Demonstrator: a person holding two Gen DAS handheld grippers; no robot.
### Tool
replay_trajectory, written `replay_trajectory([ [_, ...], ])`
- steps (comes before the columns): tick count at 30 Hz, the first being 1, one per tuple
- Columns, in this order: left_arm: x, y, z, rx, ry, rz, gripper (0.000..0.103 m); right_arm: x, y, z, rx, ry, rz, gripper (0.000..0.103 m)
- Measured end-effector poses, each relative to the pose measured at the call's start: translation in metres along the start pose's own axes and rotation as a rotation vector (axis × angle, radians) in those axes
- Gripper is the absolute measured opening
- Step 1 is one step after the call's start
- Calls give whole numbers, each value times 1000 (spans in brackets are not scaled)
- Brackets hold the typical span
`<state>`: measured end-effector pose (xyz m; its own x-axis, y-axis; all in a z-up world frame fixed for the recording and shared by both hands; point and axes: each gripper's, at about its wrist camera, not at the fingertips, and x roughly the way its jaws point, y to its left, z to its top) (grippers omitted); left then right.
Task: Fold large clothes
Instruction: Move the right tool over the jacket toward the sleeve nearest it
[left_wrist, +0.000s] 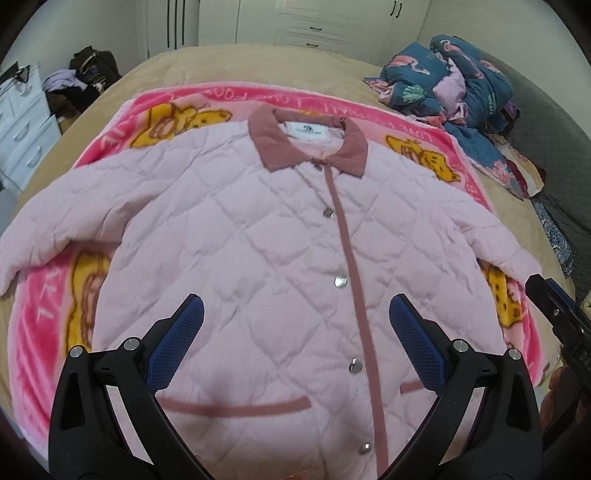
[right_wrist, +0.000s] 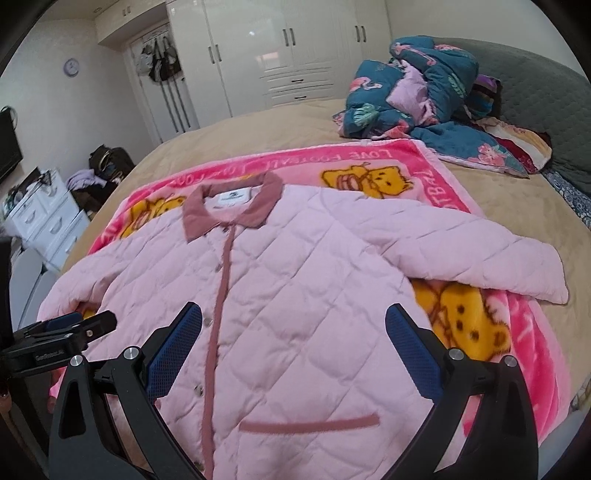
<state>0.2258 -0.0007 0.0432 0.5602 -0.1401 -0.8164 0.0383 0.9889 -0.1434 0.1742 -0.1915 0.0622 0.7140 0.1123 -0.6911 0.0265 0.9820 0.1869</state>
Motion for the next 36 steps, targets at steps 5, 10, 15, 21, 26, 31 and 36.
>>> replay_trajectory([
  [5,15,-9,21,17,-7,21,94,14,-22,17,42,-9,-31,99],
  [10,32,-18,37,27,1,27,94,28,-49,29,96,-6,-61,99],
  [15,52,-29,51,47,15,49,94,40,-80,41,159,-12,-98,99],
  [21,76,-38,62,56,42,35,94,55,-118,52,240,-10,-144,99],
  [26,95,-54,68,87,53,66,94,68,-146,55,287,-5,-194,99],
  [31,110,-67,76,90,46,52,94,79,-173,52,323,1,-248,99],
  [36,127,-82,83,84,51,8,94,91,-209,38,406,23,-302,99],
])
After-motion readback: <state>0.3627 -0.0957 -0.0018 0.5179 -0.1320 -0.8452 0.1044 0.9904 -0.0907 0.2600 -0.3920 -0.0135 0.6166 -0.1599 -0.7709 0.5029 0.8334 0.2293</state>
